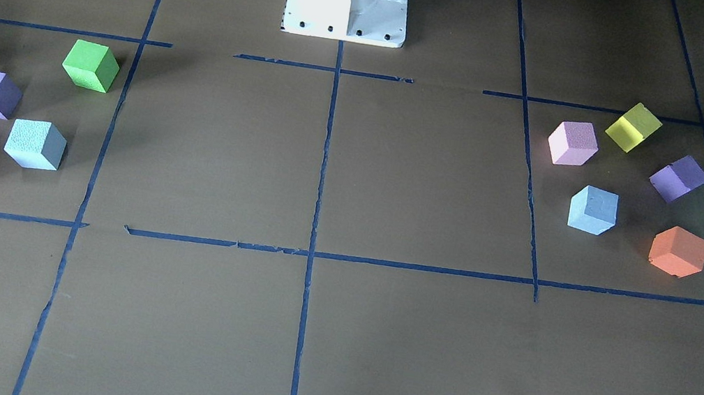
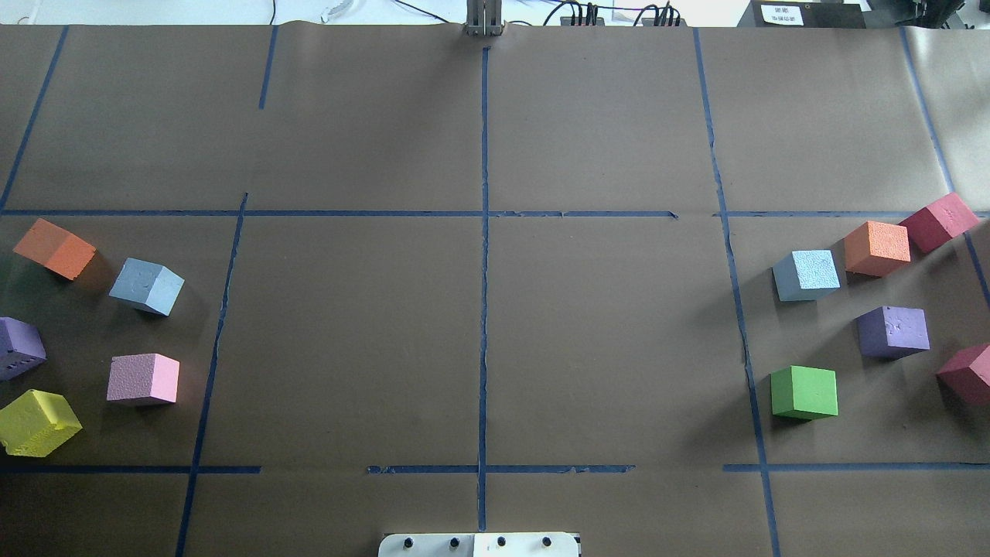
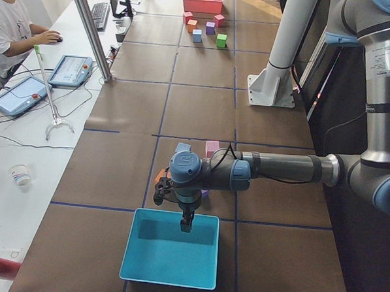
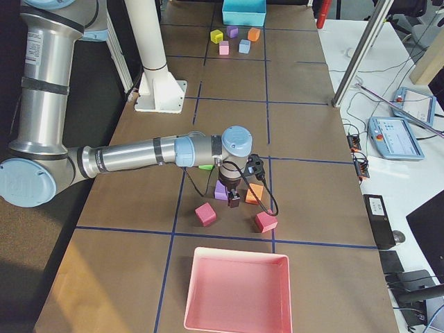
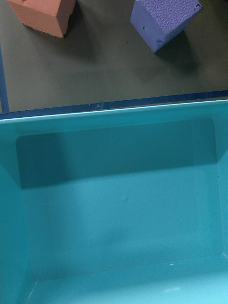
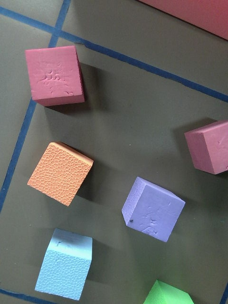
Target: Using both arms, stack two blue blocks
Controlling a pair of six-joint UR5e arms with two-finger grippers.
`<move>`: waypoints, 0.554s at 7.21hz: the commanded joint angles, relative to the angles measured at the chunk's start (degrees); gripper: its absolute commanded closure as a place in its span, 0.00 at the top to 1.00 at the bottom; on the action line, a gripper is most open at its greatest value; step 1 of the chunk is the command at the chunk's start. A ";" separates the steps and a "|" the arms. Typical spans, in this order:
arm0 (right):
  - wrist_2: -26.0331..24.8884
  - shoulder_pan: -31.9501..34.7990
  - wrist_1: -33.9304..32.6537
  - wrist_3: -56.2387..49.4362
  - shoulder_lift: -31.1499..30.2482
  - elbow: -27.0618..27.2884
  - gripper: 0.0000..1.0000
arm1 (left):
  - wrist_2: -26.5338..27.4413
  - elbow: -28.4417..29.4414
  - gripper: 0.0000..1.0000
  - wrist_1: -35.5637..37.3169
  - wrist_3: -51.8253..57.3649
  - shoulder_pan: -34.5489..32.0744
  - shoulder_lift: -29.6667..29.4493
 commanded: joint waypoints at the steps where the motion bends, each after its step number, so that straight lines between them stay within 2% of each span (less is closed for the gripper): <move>1: -0.09 -0.44 -0.17 0.73 1.37 -0.16 1.00 | 0.09 -0.09 1.00 -0.09 0.00 0.00 -0.17; 4: -0.61 -8.58 0.00 22.80 9.87 0.37 1.00 | 0.00 -0.18 1.00 0.00 0.00 0.00 -0.18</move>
